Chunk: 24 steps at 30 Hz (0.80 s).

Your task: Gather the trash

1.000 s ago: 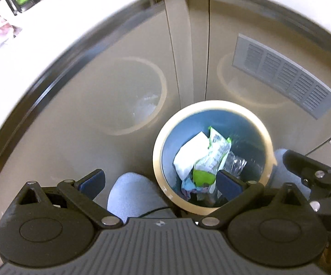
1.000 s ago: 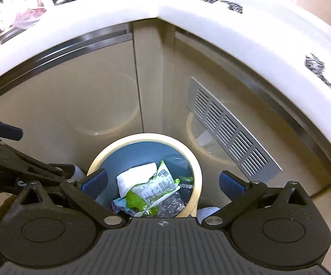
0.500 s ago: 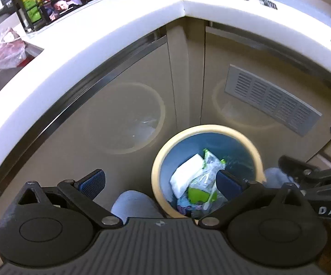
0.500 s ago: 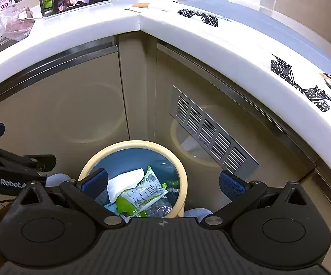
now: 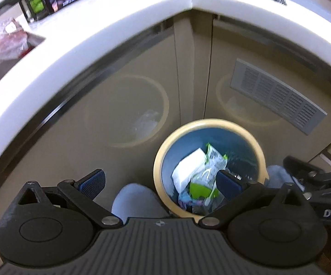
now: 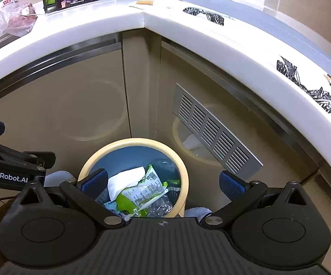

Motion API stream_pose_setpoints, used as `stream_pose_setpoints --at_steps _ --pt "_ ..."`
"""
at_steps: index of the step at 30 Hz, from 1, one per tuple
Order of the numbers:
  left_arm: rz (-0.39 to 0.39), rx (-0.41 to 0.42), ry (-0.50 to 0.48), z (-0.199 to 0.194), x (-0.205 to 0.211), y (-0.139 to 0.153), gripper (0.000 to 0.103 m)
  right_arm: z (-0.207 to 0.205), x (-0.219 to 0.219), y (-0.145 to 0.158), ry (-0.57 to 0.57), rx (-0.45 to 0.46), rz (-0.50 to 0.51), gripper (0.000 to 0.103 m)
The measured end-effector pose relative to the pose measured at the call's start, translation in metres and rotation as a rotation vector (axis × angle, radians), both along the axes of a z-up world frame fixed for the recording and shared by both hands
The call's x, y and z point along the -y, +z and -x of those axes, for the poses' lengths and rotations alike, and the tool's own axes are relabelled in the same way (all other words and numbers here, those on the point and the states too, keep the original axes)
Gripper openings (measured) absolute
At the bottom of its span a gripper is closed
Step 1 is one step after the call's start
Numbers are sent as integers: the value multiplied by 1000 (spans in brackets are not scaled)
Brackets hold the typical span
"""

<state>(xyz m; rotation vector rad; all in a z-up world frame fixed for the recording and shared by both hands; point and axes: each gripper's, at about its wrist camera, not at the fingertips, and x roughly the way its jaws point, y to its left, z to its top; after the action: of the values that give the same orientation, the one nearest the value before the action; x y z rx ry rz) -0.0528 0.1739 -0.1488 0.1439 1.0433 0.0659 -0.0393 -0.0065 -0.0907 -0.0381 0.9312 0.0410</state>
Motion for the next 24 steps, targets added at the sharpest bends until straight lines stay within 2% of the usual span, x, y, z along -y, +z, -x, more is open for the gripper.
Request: stream_pose_setpoints --at_steps 6,13,24 --pt "32 -95 -12 -11 -3 -20 103 -11 6 -9 -43 -27 8 103" --pt "34 -181 -13 -21 -5 -44 103 -25 -6 -31 24 -102 12 103" --pt "25 -256 -10 -33 -9 -69 103 -42 -12 -58 36 -152 47 103"
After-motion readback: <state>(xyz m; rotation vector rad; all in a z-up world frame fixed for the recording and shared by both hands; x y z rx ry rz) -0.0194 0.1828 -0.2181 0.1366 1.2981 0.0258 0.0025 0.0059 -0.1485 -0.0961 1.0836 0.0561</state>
